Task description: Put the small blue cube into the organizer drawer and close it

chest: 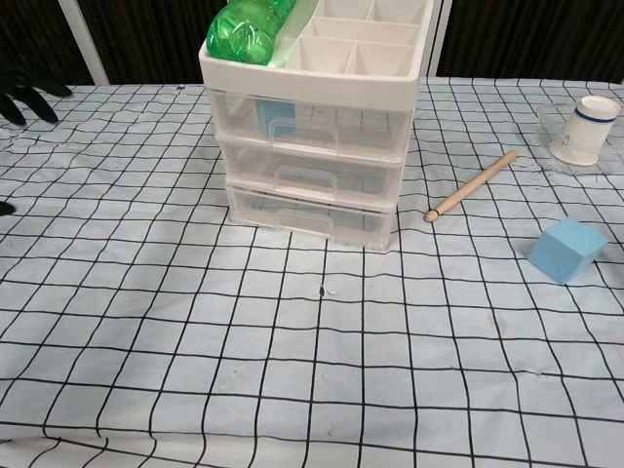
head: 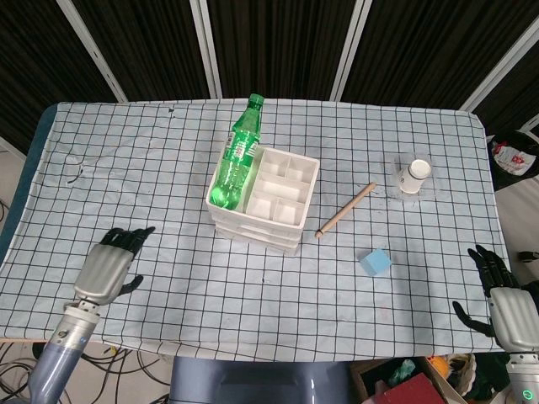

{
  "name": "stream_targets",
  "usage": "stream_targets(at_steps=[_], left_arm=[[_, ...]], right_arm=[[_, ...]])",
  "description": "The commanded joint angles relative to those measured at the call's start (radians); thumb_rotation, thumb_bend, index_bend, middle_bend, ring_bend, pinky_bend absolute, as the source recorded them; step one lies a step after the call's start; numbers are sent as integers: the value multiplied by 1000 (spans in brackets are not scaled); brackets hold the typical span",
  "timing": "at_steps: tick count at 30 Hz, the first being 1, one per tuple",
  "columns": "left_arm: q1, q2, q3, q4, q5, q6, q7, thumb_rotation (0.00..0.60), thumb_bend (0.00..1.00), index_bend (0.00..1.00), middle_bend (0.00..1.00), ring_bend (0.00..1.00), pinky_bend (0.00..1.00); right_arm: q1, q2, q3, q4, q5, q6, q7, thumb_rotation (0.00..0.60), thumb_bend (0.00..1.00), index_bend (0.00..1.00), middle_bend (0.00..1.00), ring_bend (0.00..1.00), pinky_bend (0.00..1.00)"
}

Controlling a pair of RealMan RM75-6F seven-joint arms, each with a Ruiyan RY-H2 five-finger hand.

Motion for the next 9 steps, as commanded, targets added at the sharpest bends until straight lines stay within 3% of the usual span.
stream_targets(at_steps=[1, 9], left_arm=[[72, 27, 40, 59, 67, 70, -64, 600, 85, 0, 0, 0, 0], [211, -1, 60, 269, 142, 186, -253, 600, 80, 0, 0, 0, 0]], right_arm=[[-1, -2, 0, 3, -6, 6, -3, 600, 261, 26, 0, 0, 176], [-3, -16, 1, 35, -42, 40, -5, 600, 260, 26, 0, 0, 176]])
